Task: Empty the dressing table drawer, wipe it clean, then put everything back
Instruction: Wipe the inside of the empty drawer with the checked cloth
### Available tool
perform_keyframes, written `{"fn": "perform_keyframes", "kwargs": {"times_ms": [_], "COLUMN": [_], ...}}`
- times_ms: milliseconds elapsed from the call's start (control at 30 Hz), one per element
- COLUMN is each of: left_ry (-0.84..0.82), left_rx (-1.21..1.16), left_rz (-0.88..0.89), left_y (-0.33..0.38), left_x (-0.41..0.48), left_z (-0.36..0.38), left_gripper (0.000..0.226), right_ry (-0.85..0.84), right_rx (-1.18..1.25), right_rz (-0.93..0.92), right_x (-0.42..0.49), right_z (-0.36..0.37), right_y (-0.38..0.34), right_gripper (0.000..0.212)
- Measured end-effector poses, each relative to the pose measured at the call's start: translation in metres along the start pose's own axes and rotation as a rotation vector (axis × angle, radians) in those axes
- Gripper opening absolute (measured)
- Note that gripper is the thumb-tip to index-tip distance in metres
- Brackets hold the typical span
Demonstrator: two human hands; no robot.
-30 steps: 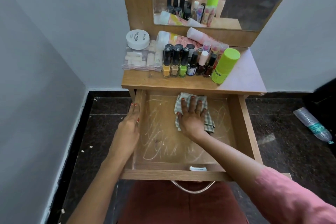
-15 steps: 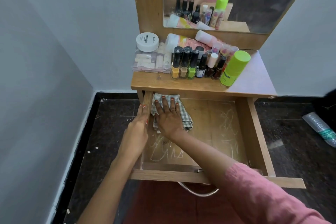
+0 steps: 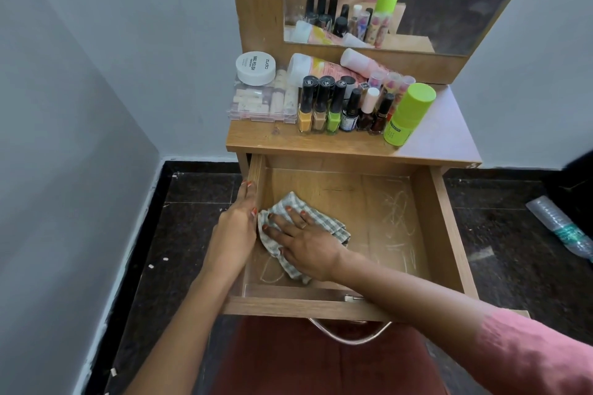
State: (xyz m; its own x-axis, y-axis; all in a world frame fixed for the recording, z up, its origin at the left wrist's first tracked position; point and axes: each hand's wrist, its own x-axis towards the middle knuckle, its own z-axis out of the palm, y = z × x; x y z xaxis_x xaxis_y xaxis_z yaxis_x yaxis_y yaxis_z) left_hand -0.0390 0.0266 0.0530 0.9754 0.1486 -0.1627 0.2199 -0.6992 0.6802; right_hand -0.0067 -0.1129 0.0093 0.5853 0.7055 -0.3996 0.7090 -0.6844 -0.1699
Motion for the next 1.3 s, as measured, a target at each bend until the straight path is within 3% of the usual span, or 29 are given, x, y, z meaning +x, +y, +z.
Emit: {"fn": "perform_keyframes", "kwargs": {"times_ms": [700, 1300], "left_ry": [0.012, 0.02], "left_rx": [0.065, 0.081], "left_rz": [-0.005, 0.0], "left_y": [0.001, 0.001], "left_x": [0.001, 0.0], "left_z": [0.003, 0.005], "left_gripper": [0.055, 0.049], "right_ry": [0.144, 0.134], "right_rx": [0.04, 0.271], "right_rz": [0.339, 0.696], "right_x": [0.056, -0.037], "right_z": [-0.02, 0.002], "right_y": [0.014, 0.104], "right_gripper": [0.052, 0.054]}}
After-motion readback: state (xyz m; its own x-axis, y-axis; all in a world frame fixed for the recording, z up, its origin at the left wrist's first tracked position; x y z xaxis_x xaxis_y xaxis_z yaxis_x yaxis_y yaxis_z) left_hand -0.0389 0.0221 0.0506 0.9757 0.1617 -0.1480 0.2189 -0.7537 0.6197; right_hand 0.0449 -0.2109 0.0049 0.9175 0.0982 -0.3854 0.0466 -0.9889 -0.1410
